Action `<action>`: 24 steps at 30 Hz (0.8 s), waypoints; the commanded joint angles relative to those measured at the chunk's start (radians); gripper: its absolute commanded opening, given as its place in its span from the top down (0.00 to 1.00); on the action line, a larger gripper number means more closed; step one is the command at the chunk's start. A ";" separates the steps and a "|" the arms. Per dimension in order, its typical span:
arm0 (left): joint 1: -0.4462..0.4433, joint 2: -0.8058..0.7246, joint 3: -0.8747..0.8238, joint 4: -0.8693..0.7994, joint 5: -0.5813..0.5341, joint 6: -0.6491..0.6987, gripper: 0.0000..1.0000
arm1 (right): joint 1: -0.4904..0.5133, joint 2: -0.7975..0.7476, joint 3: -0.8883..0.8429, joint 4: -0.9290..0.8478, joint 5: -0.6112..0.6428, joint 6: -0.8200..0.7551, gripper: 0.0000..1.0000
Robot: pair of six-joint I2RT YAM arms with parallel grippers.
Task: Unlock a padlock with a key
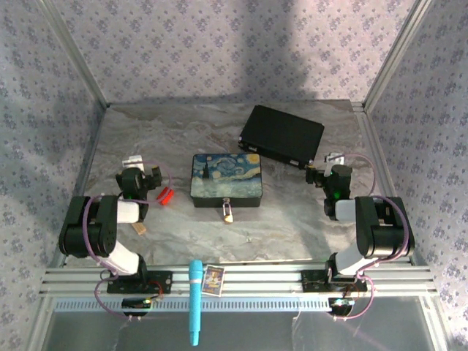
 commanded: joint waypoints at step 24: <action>-0.063 -0.301 0.046 -0.260 -0.086 -0.006 0.00 | 0.012 -0.292 0.052 -0.280 0.034 0.033 0.01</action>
